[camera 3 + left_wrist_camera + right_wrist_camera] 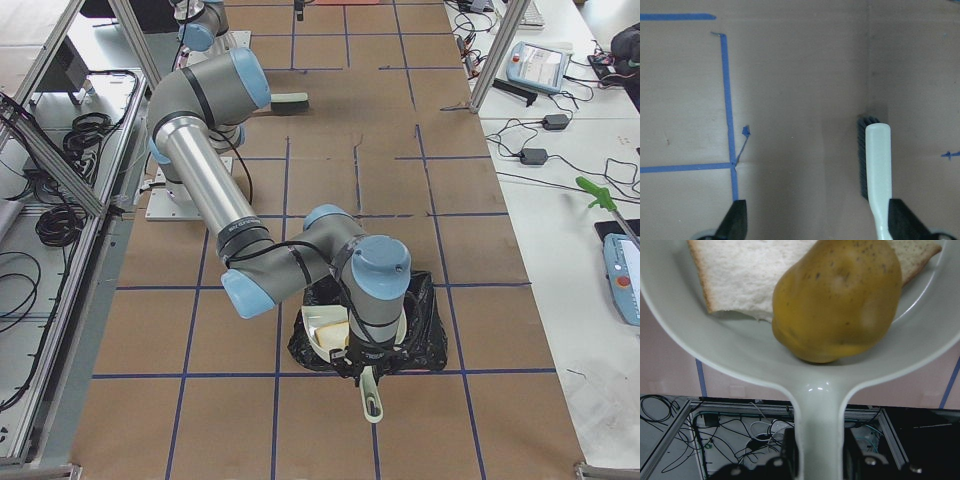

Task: Sweep and dump trash in nearest bin
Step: 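Tilt the dustpan over the bin with the right gripper to dump contents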

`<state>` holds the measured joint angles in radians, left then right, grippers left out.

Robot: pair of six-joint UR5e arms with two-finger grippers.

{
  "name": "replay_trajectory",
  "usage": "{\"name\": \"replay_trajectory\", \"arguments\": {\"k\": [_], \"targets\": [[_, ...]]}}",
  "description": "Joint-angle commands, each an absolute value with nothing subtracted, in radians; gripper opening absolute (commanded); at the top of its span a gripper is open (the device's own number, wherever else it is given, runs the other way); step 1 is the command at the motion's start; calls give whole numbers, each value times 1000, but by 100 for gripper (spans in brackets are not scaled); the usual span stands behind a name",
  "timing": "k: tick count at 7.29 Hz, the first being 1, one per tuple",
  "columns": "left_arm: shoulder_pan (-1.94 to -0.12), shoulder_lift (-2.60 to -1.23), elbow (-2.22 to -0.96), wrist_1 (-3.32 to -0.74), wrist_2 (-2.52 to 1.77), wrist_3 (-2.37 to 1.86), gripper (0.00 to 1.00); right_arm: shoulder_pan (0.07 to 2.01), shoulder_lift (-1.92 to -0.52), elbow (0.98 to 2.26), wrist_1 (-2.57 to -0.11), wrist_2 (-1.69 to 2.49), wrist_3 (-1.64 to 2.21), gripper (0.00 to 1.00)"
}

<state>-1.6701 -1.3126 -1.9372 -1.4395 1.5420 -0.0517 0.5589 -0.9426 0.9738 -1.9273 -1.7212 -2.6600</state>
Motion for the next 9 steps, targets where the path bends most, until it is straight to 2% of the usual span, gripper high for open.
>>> {"name": "replay_trajectory", "arguments": {"k": [1,3,9], "targets": [[-1612,-1311,-1849,-1506,1583,14,99,564,-946,982,-1998,-1727,-2651,0],[-1609,-1342,-1723,-1519,1575,14,99,569,-948,999,-2058,-1778,-2635,0],[-1615,-1401,-1747,-1503,1545,15,99,647,-951,1040,-2161,-1925,-2592,1]]}}
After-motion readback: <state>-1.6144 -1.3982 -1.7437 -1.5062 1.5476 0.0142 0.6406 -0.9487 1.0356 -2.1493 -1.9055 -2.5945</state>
